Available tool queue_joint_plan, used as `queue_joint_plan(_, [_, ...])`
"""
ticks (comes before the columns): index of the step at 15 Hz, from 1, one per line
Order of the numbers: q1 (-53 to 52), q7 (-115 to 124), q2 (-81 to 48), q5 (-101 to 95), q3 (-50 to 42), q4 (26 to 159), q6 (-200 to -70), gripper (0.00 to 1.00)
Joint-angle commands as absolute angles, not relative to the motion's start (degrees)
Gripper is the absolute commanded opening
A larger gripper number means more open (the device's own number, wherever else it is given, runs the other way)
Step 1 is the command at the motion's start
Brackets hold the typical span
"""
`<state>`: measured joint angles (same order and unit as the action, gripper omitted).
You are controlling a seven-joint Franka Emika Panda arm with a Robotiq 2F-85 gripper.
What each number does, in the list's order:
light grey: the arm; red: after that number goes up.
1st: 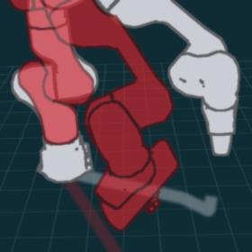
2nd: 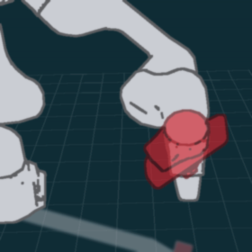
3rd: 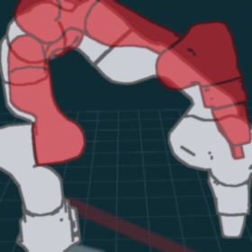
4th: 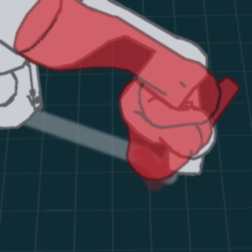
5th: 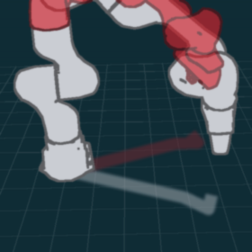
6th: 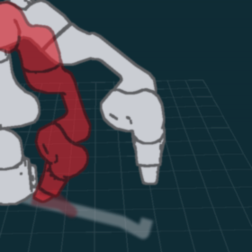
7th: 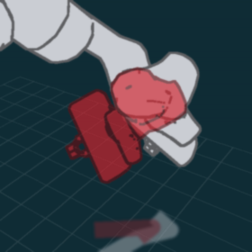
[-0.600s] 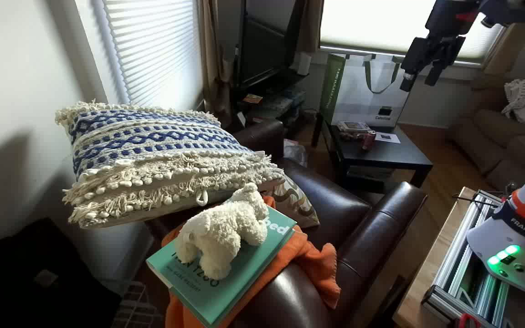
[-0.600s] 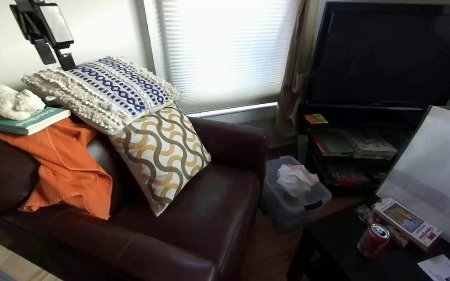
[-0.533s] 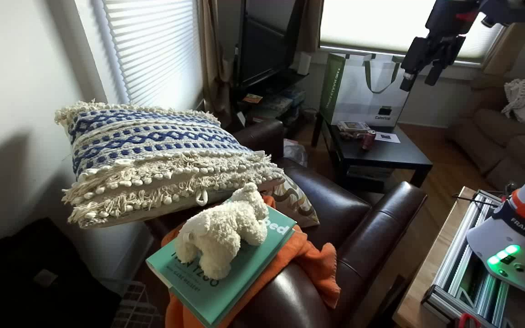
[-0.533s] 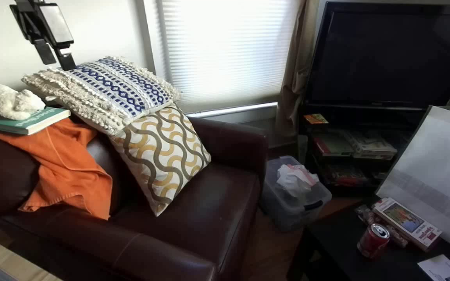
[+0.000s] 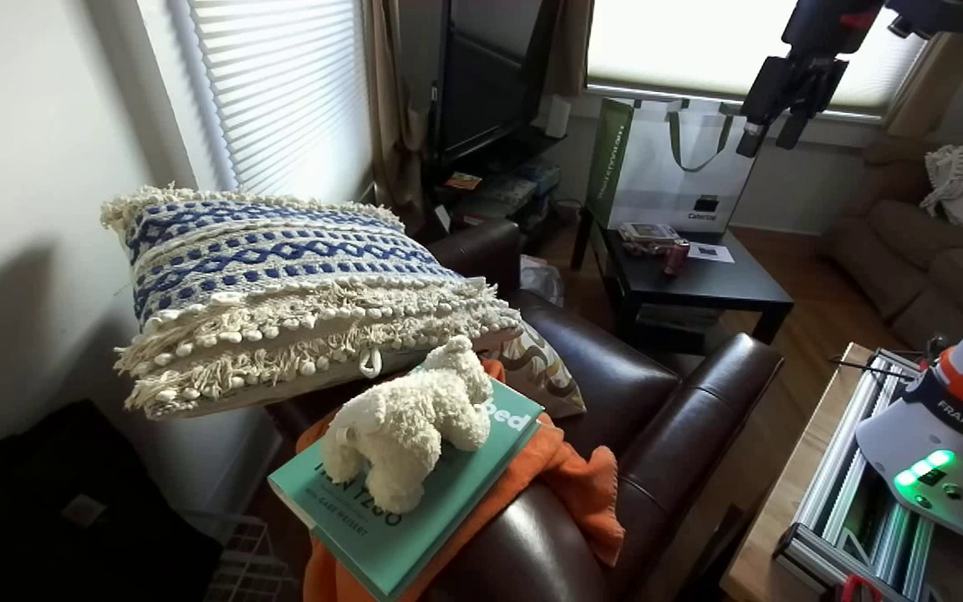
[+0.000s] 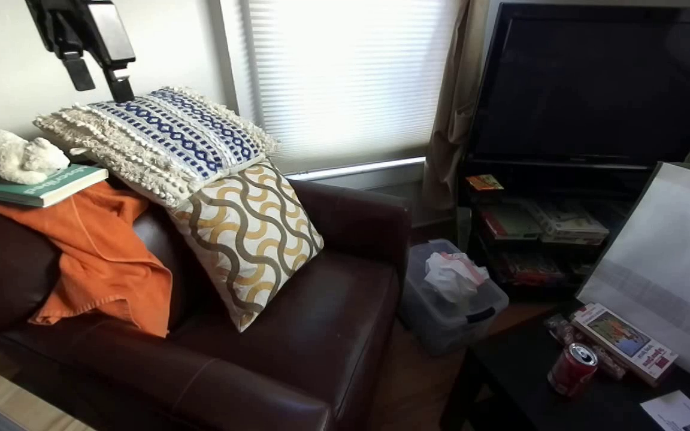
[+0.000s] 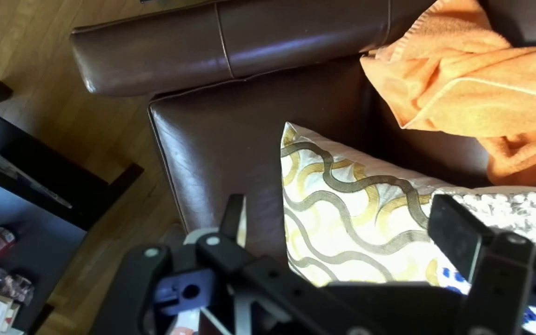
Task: Place the pillow square onto the chair
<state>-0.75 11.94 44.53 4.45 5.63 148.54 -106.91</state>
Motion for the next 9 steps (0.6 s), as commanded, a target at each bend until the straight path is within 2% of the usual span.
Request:
queue_joint_plan(1, [-1.48, -1.5, 34.46, 6.1, -3.3, 140.02, -106.81, 1.0])
queue_joint_plan(5, [-3.54, -15.86, 24.37, 10.24, -9.3, 128.88, -104.38, 1.0])
queue_joint_plan(9, [-6.16, -22.76, 16.57, 17.92, -7.85, 121.7, -100.53, 1.0])
